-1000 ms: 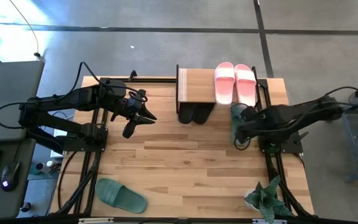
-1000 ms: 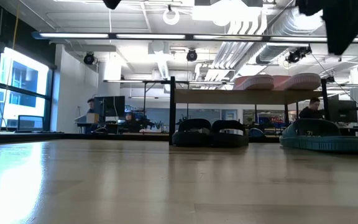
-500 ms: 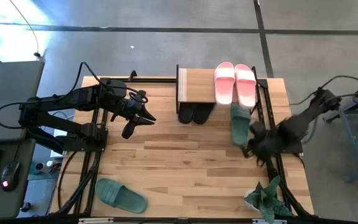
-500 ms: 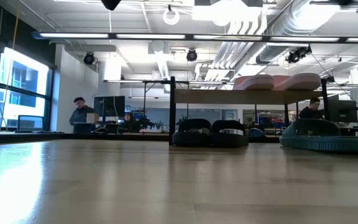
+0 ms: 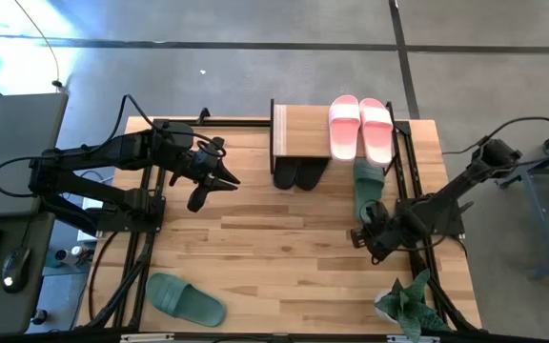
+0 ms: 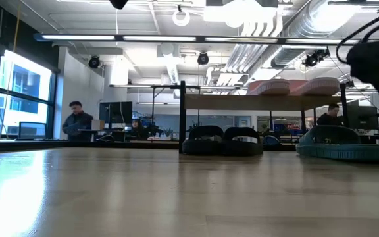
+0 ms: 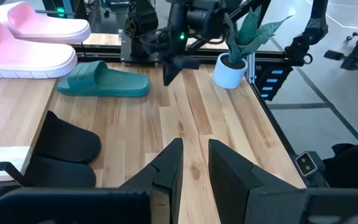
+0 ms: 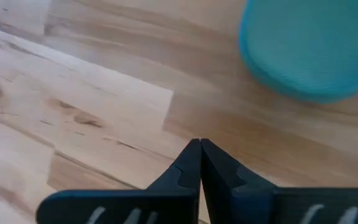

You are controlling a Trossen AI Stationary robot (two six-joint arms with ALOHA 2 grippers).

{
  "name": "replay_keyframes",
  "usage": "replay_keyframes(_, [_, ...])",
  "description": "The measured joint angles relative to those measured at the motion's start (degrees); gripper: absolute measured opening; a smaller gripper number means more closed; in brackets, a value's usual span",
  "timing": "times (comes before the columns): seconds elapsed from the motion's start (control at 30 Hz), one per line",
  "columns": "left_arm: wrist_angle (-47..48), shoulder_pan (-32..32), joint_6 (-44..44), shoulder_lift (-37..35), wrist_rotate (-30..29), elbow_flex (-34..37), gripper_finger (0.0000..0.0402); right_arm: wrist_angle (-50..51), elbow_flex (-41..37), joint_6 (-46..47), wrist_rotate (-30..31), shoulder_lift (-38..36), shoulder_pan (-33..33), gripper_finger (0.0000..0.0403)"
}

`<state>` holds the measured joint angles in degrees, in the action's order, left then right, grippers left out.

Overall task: Pick and place slides into the shelf
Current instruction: Put the top green slide under the shelf

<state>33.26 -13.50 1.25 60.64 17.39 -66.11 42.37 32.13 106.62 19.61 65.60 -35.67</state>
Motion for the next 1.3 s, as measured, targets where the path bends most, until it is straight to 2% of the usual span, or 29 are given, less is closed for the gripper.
replay_keyframes(0.13, [0.0, 0.0, 0.0, 0.0, 0.0, 0.0, 0.0063, -0.1, -2.4, 0.5, -1.4, 0.0, 1.2, 0.0])
replay_keyframes(0.27, [0.0, 0.0, 0.0, 0.0, 0.0, 0.0, 0.0063, 4.1, -3.1, 3.2, -2.2, 0.0, 2.5, 0.0])
replay_keyframes(0.53, [-0.1, 0.0, 0.0, 0.0, -0.1, 0.0, 0.0063, 7.9, -3.1, 3.9, -1.2, 0.0, 5.7, 0.0])
replay_keyframes(0.77, [-0.2, 0.0, 0.0, 0.0, -0.2, 0.0, 0.0062, 10.0, -3.1, 3.7, 2.5, 0.0, 10.2, 0.0])
replay_keyframes(1.3, [-0.2, 0.0, -0.1, 0.0, -0.2, 0.0, 0.0062, 10.7, -3.1, -5.0, 7.4, 0.0, 23.7, 0.0])
